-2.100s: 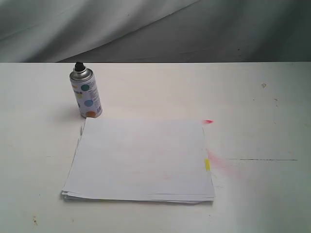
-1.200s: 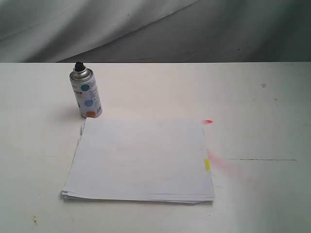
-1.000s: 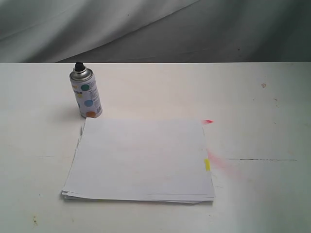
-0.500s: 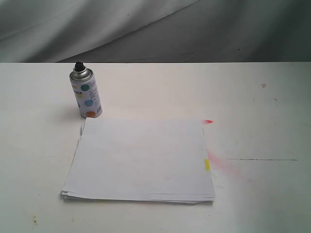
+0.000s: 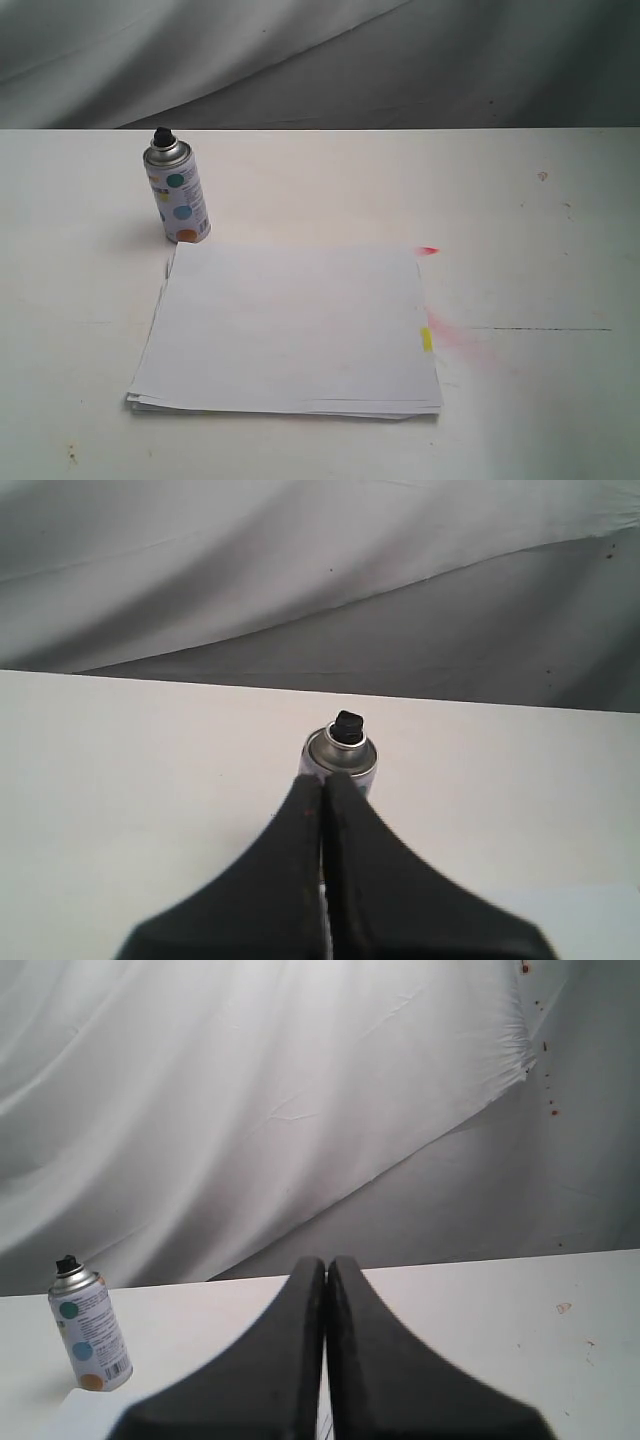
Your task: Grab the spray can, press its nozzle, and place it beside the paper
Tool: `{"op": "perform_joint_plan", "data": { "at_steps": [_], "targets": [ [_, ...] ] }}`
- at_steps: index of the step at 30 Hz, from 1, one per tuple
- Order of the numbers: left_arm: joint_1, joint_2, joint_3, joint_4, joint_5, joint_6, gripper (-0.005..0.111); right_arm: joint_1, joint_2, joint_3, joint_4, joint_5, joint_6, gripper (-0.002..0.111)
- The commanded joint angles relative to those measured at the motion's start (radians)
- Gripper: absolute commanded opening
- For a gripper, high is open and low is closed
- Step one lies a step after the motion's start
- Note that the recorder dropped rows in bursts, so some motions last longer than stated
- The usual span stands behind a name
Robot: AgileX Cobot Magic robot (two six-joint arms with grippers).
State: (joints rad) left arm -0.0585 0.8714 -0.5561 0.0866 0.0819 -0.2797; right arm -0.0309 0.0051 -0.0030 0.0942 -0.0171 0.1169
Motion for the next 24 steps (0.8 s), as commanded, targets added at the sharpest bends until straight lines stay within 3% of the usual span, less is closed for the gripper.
{"op": "perform_joint_plan", "data": {
  "at_steps": [1, 12, 16, 19, 21, 24],
  "targets": [
    [-0.005, 0.001, -0.009, -0.017, -0.001, -0.008, 0.001, -0.006, -0.005, 0.003, 0.003, -0.005, 0.000, 0.000],
    [-0.003, 0.001, -0.009, 0.006, -0.052, -0.006, 0.001, -0.006, -0.005, 0.003, 0.003, -0.005, 0.000, 0.000],
    [-0.003, 0.017, -0.009, -0.046, 0.012, -0.011, 0.000, -0.006, -0.005, 0.003, 0.003, -0.005, 0.000, 0.000],
    [-0.005, 0.126, -0.009, -0.046, 0.035, 0.001, 0.000, -0.006, -0.005, 0.003, 0.003, -0.005, 0.000, 0.000],
    [-0.005, 0.217, -0.004, -0.046, -0.023, 0.022, 0.000, -0.006, -0.005, 0.003, 0.003, -0.005, 0.000, 0.000],
    [-0.005, 0.323, 0.027, -0.029, -0.221, 0.026, 0.000, -0.006, -0.005, 0.003, 0.003, -0.005, 0.000, 0.000]
  ]
}}
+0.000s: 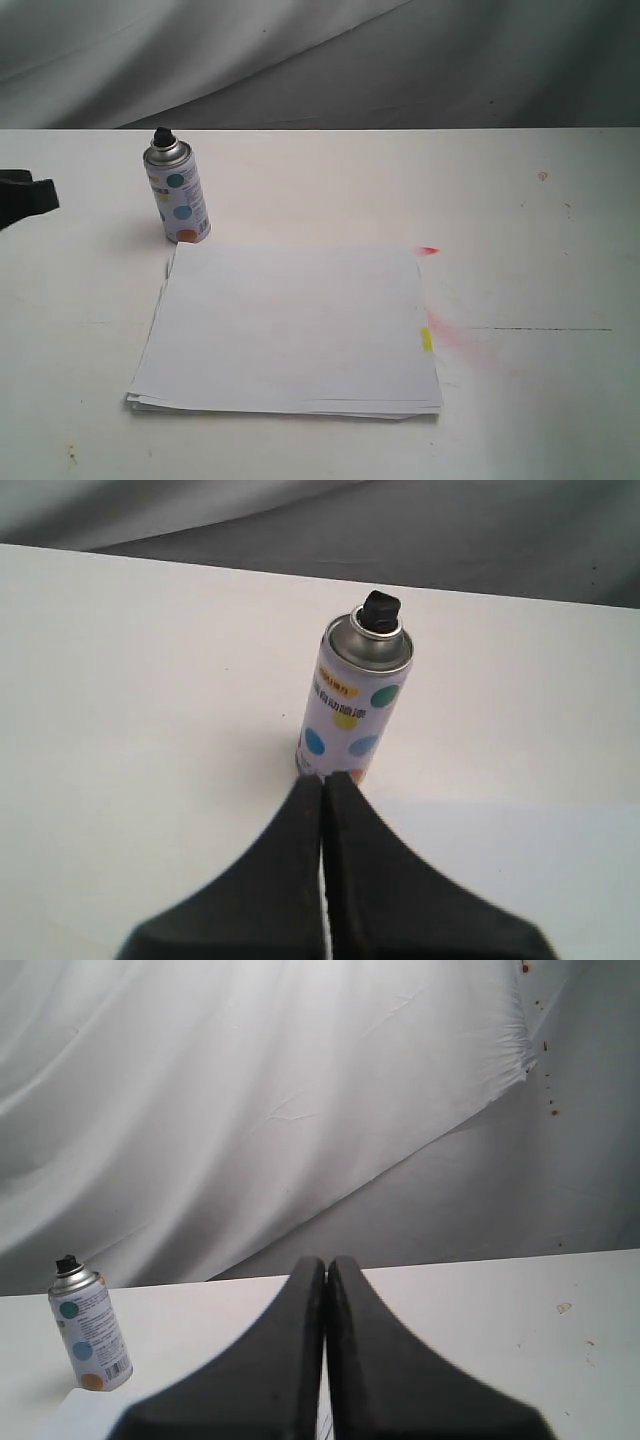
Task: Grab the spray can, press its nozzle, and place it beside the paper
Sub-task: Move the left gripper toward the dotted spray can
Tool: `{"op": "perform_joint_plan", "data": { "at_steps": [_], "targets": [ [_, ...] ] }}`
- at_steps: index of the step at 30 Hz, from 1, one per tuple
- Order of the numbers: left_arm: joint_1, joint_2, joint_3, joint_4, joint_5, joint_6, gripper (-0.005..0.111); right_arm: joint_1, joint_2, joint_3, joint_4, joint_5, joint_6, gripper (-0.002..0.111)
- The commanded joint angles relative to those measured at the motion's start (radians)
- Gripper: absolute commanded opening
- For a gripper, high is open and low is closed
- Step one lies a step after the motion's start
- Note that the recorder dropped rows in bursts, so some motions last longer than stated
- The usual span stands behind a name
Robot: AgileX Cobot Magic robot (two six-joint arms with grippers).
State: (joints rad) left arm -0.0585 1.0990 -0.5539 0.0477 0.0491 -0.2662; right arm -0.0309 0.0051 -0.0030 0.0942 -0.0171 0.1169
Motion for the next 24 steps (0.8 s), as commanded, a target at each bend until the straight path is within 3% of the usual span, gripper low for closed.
{"op": "perform_joint_plan", "data": {
  "at_steps": [1, 15, 19, 24],
  "targets": [
    [-0.005, 0.126, 0.037, 0.027, -0.250, 0.012, 0.000, -0.006, -0.005, 0.003, 0.003, -0.005, 0.000, 0.000],
    [-0.005, 0.619, 0.116, 0.133, -0.902, 0.041, 0.000, -0.006, -0.005, 0.003, 0.003, -0.005, 0.000, 0.000],
    [-0.005, 0.745, 0.116, 0.196, -1.049, 0.042, 0.000, -0.006, -0.005, 0.003, 0.003, -0.005, 0.000, 0.000],
    [-0.005, 0.835, 0.116, 0.195, -1.118, 0.042, 0.001, -0.006, -0.005, 0.003, 0.003, -0.005, 0.000, 0.000]
  ]
}}
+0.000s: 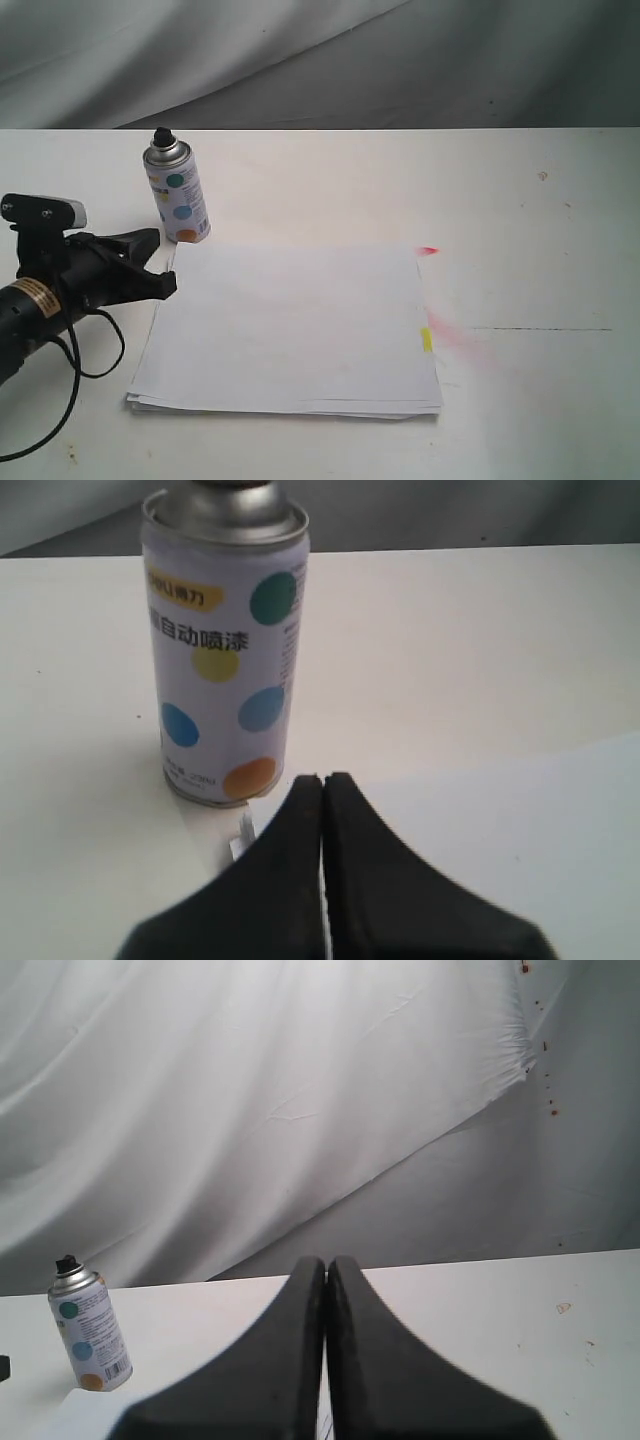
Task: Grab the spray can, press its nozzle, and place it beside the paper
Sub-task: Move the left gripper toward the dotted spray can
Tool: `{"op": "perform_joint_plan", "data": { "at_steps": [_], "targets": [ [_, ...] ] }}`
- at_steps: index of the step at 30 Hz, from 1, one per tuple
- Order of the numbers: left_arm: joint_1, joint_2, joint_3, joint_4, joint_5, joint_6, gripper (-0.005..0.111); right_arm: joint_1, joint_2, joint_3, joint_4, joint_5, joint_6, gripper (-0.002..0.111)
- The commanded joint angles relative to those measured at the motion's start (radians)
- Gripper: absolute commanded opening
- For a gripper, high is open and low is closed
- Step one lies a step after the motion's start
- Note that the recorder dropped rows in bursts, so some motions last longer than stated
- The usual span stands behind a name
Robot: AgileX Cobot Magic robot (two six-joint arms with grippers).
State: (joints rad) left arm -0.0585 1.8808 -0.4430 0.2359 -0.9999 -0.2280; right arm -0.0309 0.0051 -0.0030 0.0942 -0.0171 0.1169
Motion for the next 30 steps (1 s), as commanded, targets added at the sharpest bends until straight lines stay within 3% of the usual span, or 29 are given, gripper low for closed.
{"op": "perform_joint_plan", "data": {
  "at_steps": [1, 8, 10, 15, 17, 30],
  "targets": [
    [-0.005, 0.062, 0.005, 0.007, -0.069, 0.003, 0.002, -0.006, -0.005, 0.003, 0.003, -0.005, 0.000, 0.000],
    [-0.005, 0.065, 0.005, -0.078, -0.077, 0.002, 0.016, -0.006, -0.005, 0.003, 0.003, -0.005, 0.000, 0.000],
    [-0.005, 0.065, 0.005, -0.084, -0.077, 0.002, 0.027, -0.006, -0.005, 0.003, 0.003, -0.005, 0.000, 0.000],
    [-0.005, 0.065, 0.005, -0.084, -0.077, 0.002, 0.069, -0.006, -0.005, 0.003, 0.003, -0.005, 0.000, 0.000],
    [-0.005, 0.065, 0.005, -0.084, -0.077, 0.002, 0.077, -0.006, -0.005, 0.003, 0.003, -0.005, 0.000, 0.000],
    [-0.005, 0.067, -0.065, -0.068, -0.064, 0.003, 0.080, -0.006, -0.005, 0.003, 0.003, -0.005, 0.000, 0.000]
  ]
}}
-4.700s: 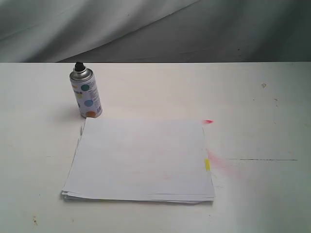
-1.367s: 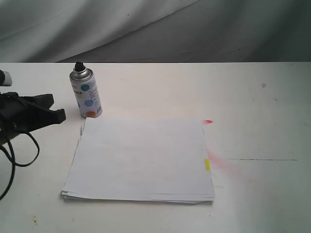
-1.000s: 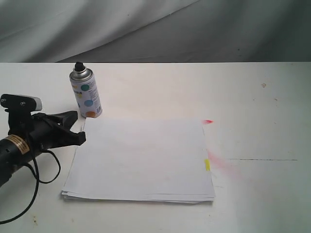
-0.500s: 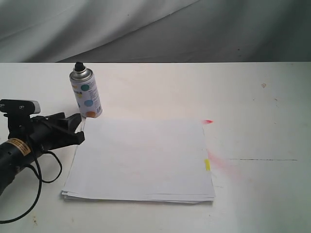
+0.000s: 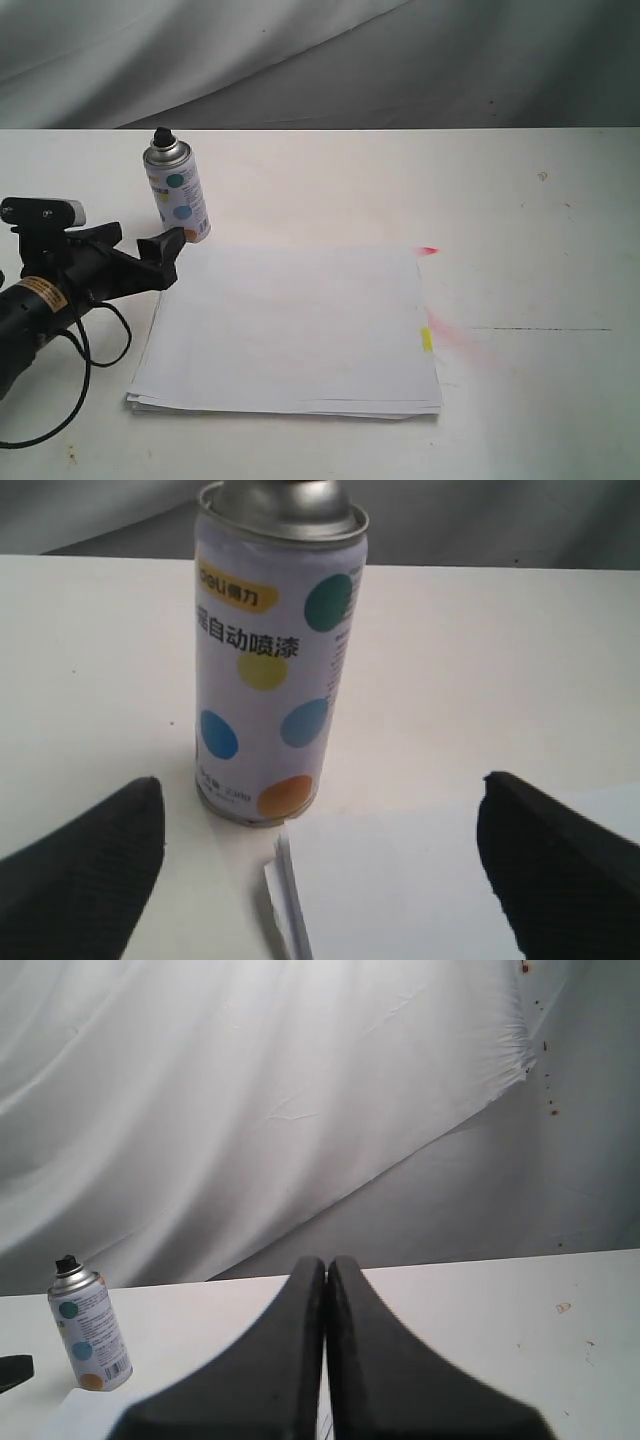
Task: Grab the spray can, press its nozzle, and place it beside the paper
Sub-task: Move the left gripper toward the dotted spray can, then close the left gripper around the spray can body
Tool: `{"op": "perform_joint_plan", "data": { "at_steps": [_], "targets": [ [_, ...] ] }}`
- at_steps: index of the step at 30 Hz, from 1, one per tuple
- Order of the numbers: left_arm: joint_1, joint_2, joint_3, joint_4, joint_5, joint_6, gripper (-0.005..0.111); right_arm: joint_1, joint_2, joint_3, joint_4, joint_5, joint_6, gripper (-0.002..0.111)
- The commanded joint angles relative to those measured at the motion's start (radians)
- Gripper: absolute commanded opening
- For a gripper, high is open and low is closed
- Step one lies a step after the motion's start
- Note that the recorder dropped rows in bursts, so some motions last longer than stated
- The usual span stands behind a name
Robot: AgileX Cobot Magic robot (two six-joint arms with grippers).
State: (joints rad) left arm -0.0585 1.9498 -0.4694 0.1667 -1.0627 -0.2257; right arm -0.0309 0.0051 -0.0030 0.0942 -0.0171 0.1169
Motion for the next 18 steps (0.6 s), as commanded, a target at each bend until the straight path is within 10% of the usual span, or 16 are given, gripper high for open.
{"op": "perform_joint_plan", "data": {
  "at_steps": [1, 18],
  "targets": [
    [-0.005, -0.002, -0.054, 0.001, 0.014, 0.001, 0.080, -0.006, -0.005, 0.003, 0.003, -0.005, 0.000, 0.000],
    [-0.005, 0.172, -0.283, 0.001, 0.091, 0.047, 0.080, -0.006, -0.005, 0.003, 0.003, -0.005, 0.000, 0.000]
  ]
}}
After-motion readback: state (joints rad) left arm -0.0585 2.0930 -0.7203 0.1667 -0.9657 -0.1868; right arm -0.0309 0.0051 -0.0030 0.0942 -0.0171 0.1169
